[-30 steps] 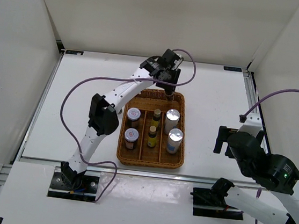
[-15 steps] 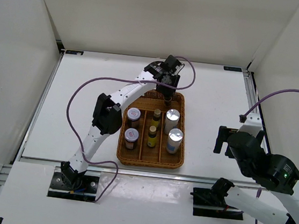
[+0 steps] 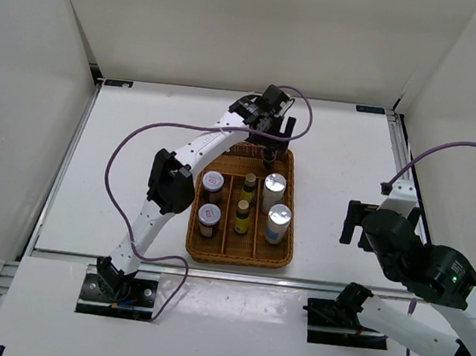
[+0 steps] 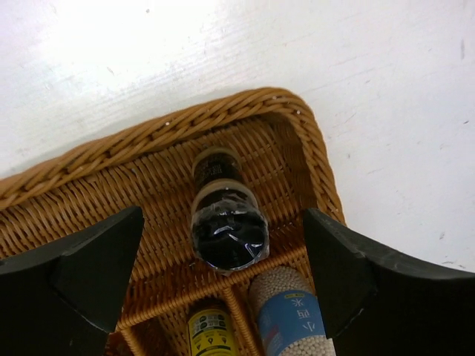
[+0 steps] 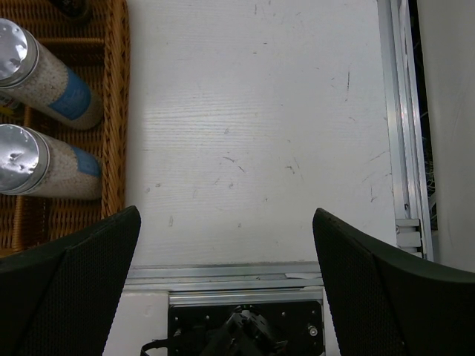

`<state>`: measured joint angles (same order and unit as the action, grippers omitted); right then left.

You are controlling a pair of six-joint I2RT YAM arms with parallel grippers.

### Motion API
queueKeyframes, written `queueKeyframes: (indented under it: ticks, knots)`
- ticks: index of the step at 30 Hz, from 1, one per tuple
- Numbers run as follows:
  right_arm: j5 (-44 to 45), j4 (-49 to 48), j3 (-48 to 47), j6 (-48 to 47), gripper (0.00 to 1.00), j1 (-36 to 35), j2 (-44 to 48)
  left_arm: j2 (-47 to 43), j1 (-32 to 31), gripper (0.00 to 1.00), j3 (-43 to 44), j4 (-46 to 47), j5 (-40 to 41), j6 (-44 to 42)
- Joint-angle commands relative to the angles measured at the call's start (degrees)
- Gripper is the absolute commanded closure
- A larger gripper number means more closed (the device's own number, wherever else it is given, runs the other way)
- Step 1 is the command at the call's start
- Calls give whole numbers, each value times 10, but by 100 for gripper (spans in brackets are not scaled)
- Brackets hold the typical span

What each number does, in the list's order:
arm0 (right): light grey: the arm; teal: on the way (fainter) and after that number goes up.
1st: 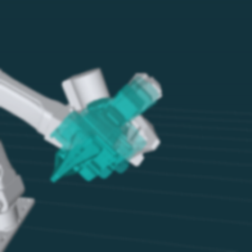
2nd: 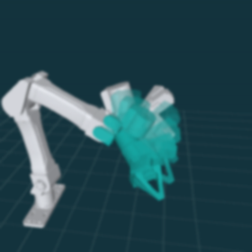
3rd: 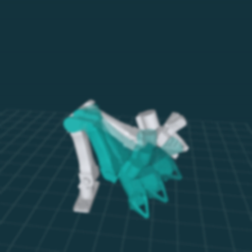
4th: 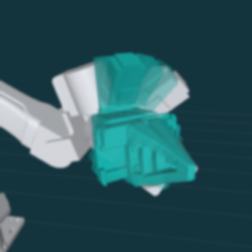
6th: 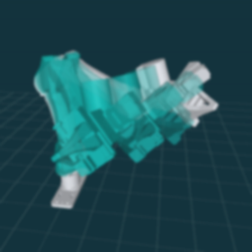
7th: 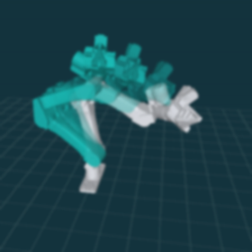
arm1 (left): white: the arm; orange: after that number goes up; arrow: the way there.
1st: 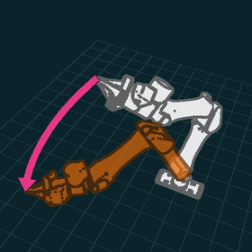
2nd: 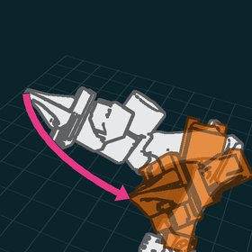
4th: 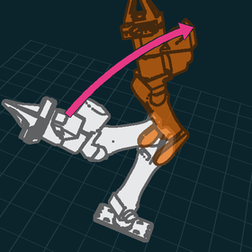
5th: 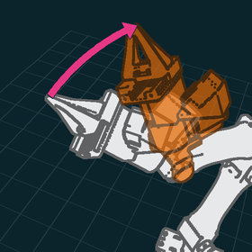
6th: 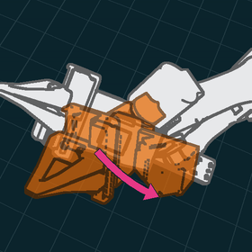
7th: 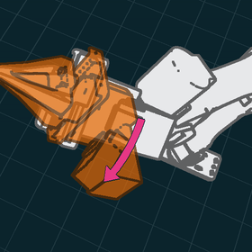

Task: Organize the condiment bottles

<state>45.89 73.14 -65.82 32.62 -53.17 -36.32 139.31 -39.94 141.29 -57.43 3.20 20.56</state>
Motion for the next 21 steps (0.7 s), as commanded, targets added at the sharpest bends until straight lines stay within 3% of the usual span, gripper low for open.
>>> queueKeyframes:
  ticks: [1, 6, 12, 17, 21]
  knots:
    - [3, -15, 0, -1, 0, -2, 5, -53, -4, 0, 37, 9, 15, -7]
    - [3, -15, 0, -1, 0, -2, 5, -174, 4, 0, -6, 9, 106, -17]
    - [3, -15, 0, -1, 0, -2, 5, -356, 84, 0, -232, 9, 119, 11]
    - [3, -20, 0, -6, 0, -2, 11, -432, 145, 0, -434, 49, 95, 23]
    - [3, -20, 0, -6, 0, -2, 11, -453, 181, 0, -533, 74, 70, 43]
